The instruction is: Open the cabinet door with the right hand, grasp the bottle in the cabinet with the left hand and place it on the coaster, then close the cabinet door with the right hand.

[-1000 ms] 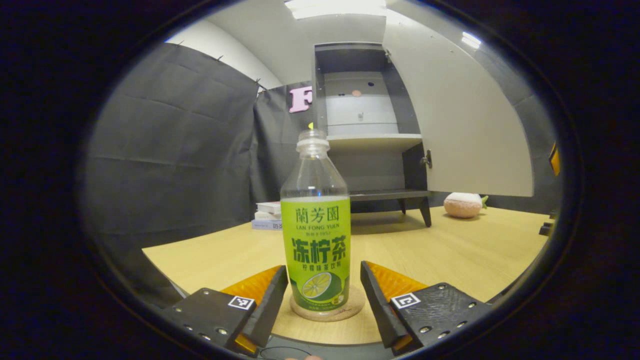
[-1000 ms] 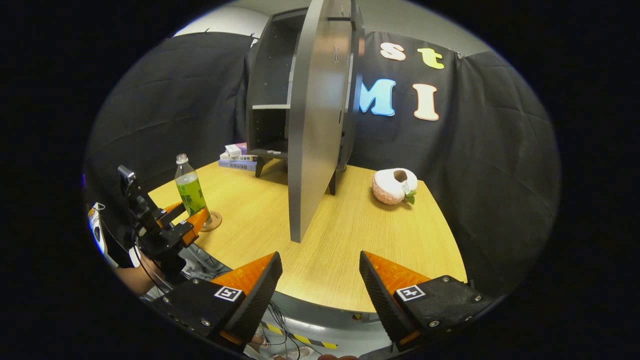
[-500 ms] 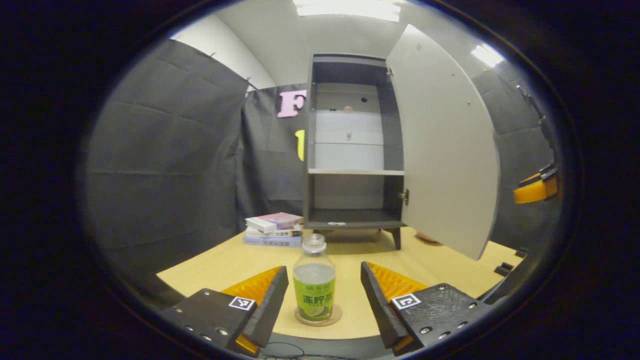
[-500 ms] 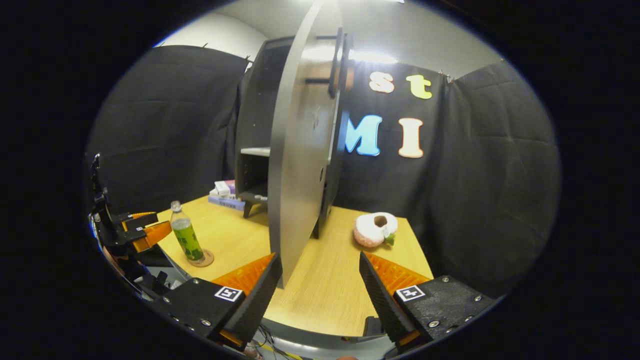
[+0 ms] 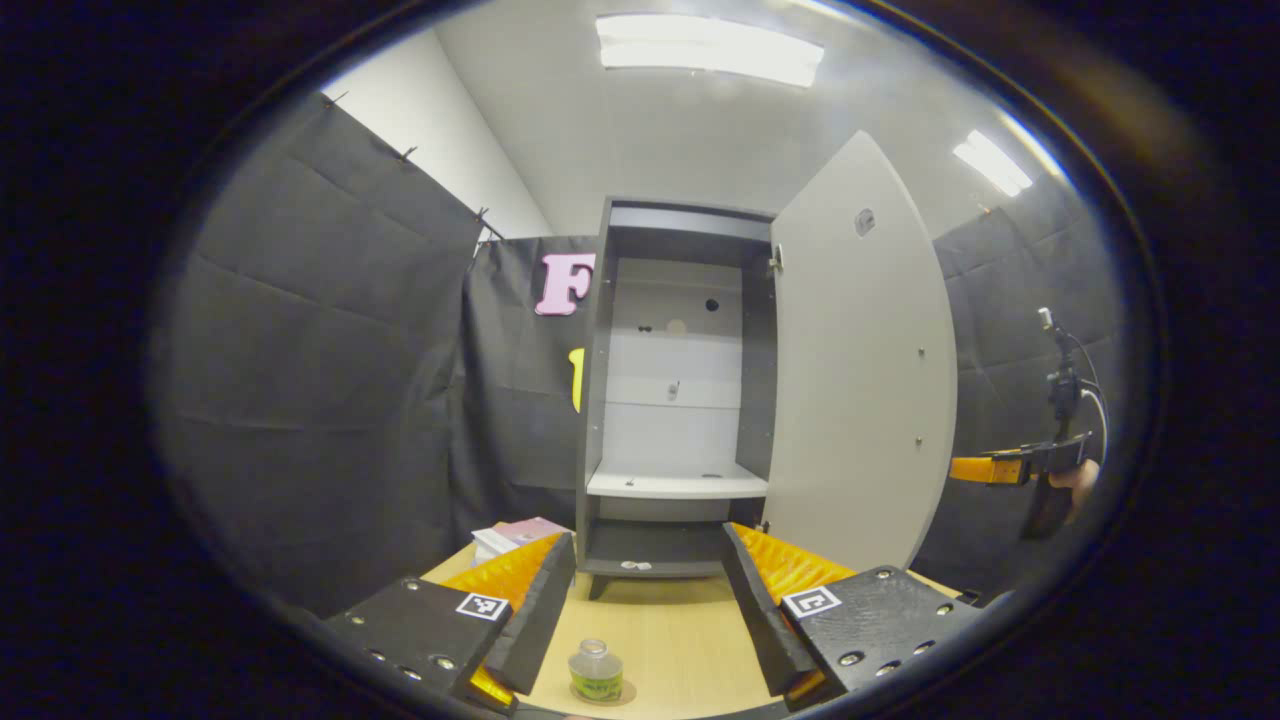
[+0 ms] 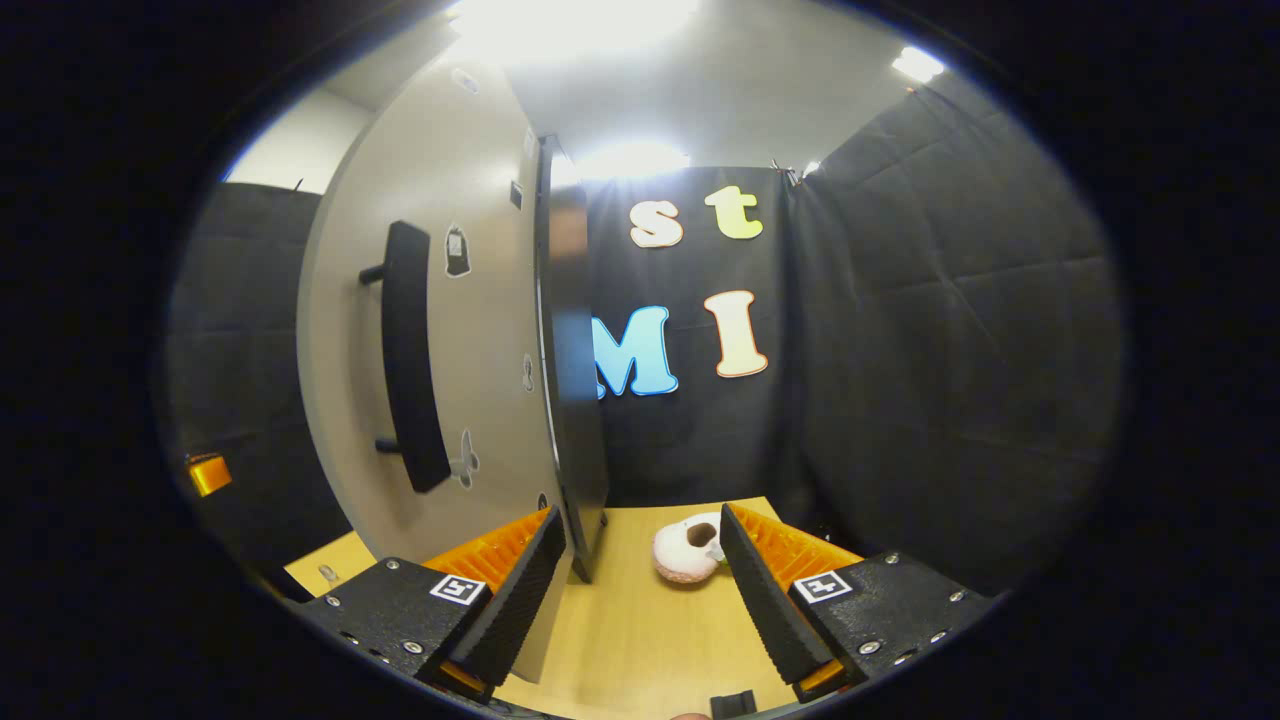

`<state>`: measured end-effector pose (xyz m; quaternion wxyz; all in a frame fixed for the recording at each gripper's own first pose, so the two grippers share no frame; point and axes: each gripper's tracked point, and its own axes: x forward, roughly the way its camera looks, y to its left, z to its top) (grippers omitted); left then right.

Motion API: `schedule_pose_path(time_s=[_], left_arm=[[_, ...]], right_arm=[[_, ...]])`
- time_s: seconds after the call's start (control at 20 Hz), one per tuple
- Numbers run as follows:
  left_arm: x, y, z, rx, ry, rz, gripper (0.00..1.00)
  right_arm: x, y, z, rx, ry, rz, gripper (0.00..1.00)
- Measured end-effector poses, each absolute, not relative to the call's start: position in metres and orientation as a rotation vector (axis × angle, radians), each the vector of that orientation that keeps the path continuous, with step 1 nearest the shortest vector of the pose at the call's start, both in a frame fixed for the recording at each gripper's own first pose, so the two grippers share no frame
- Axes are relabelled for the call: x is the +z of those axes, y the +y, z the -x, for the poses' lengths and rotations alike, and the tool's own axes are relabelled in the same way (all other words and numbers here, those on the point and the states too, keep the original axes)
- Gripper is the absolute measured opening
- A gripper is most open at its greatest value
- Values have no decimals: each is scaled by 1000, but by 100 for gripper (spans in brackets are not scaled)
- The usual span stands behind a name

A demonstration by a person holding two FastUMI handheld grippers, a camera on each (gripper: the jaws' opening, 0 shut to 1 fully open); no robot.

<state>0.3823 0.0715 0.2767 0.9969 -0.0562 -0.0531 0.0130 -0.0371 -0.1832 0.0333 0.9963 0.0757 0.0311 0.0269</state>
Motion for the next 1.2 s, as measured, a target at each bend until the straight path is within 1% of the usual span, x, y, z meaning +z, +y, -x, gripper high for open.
schedule_pose_path(time_s=[0.05, 0.25, 0.3, 0.35, 0.4, 0.55, 0.6, 0.65, 0.75, 0.8, 0.85, 0.95, 1.0, 1.05, 1.15, 1.2], left_arm=[[279, 70, -382, 28, -105, 116, 88], [276, 69, -377, 42, -75, 113, 88], [275, 72, -379, 52, -76, 110, 80], [276, 78, -382, 62, -77, 110, 88], [276, 80, -386, 53, -77, 110, 88], [272, 88, -407, 35, -70, 108, 88], [269, 95, -415, 34, -59, 115, 88], [267, 104, -422, 32, -55, 112, 88], [264, 118, -435, 30, -46, 70, 88], [267, 125, -442, 30, -52, 44, 84], [268, 130, -451, 19, -60, 30, 88], [265, 138, -470, -8, -64, 38, 88], [263, 142, -477, -21, -66, 51, 88], [263, 146, -484, -27, -74, 58, 88], [260, 155, -489, -24, -67, 39, 88], [262, 155, -491, -34, -70, 25, 80]], right_arm=[[41, -176, 37, 69, 55, -176, 96], [71, -152, 38, 91, -15, -184, 96], [75, -153, 42, 77, -39, -153, 95], [77, -151, 45, 66, -57, -121, 93], [78, -148, 47, 54, -67, -101, 93], [79, -131, 42, 60, -66, -71, 93], [80, -126, 40, 60, -66, -64, 89], [82, -121, 36, 61, -62, -69, 93], [81, -103, 30, 66, -48, -100, 93], [81, -90, 30, 77, -45, -113, 93], [83, -76, 30, 89, -45, -120, 93], [85, -49, 27, 108, -53, -125, 93], [85, -36, 23, 114, -47, -138, 89], [80, -24, 18, 113, -29, -153, 93], [74, -2, 5, 117, 16, -213, 93], [74, 11, -3, 131, 30, -245, 90]])
